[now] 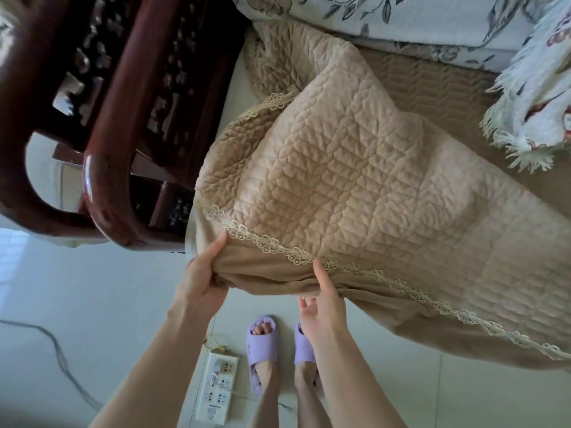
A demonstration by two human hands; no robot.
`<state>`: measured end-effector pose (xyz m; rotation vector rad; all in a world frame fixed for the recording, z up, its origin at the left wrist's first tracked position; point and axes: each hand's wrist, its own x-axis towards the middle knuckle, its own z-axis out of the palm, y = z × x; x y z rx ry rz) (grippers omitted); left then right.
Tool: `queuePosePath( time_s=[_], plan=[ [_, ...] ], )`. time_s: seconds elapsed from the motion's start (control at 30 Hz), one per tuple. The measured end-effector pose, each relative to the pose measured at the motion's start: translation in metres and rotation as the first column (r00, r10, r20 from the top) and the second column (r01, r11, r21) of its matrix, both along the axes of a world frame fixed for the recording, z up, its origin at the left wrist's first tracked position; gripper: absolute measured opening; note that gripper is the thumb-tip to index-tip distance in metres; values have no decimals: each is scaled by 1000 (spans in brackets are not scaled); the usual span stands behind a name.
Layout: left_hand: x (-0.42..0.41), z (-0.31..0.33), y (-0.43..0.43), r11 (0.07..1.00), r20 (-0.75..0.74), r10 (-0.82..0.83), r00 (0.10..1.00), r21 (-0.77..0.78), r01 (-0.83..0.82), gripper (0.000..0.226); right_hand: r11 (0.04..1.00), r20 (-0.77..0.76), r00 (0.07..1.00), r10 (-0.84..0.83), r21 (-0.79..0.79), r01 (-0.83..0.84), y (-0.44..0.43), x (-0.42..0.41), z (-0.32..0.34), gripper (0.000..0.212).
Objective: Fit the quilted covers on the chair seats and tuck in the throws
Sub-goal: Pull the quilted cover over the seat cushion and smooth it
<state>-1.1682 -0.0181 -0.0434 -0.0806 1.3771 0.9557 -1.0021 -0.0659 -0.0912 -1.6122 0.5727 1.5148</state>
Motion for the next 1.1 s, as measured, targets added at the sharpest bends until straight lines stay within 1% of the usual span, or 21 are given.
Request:
queuePosePath(
  time_s=[0.03,0.07,0.1,0.2,0.27,0.33,0.37,0.43,0.47,0.5,0.53,0.57,0.6,0.63,0.67,0.77,0.8,0.9,0.97,1.03,1.1],
  plan=[
    [-2,0,-3,999,-2,-34,999,-25,34,60,1000,-18,1000,22,18,-22,2,-4,2,18],
    [-3,-2,-3,998,-7,-56,998,-27,56,65,999,-32,998,45,24,-44,3,-7,1,8],
    [-6,-5,-5,998,-7,-69,998,-17,68,62,999,-37,998,41,14,-40,3,-12,-1,2],
    [-14,-8,-3,999,51,-19,999,28,18,37,999,25,1000,18,-38,-17,1,-24,-4,20],
    [-19,-7,-1,999,106,-13,994,53,7,24,997,95,995,-13,-80,21,-3,-28,-4,40],
    [-21,-6,1,999,121,-40,992,42,35,22,996,154,988,-22,-81,35,-6,-30,-6,56],
    [-21,-5,2,999,109,-50,993,19,49,25,995,178,984,-22,-87,38,-7,-30,-6,56],
    [-19,-2,2,996,59,-74,996,-39,76,34,993,144,988,-49,-100,64,-11,-30,-5,43],
    [-18,-2,1,995,35,-79,996,-55,81,31,994,108,993,-42,-101,53,-13,-30,-4,31],
    [-17,-2,-1,996,12,-69,998,-56,69,23,995,75,997,-36,-91,43,-14,-31,-3,31],
    [-16,-2,-3,998,-14,-45,999,-50,44,15,996,54,998,-36,-83,41,-14,-34,-3,39],
    [-15,-1,-5,999,-46,-16,999,-47,14,10,996,46,999,-28,-81,32,-14,-36,-1,36],
    [-16,1,-7,999,-89,17,996,-36,-21,8,997,31,999,-19,-80,22,-13,-39,1,26],
    [-17,5,-8,998,-137,63,989,-8,-64,8,996,28,1000,-14,-89,16,-13,-40,2,17],
    [-19,9,-10,994,-194,111,975,40,-105,10,995,36,999,-26,-95,29,-14,-41,2,14],
    [-22,23,-17,967,-356,195,914,223,-120,14,997,-24,1000,-13,-74,11,-12,-38,13,15],
    [-22,24,-22,964,-391,198,899,245,-106,14,998,-24,1000,0,-55,-1,-11,-39,16,17],
    [-26,6,-38,984,-462,156,873,147,-98,19,998,70,997,10,-68,-6,-14,-42,15,21],
    [-27,-11,-44,997,-480,70,874,67,-43,20,995,123,992,26,-101,-14,-14,-43,8,27],
    [-26,-22,-50,999,-493,20,870,35,-3,28,991,145,987,73,-126,-55,-17,-40,1,24],
    [-25,-25,-52,999,-527,20,850,42,2,26,988,148,985,88,-138,-67,-22,-38,-2,21]
  ],
)
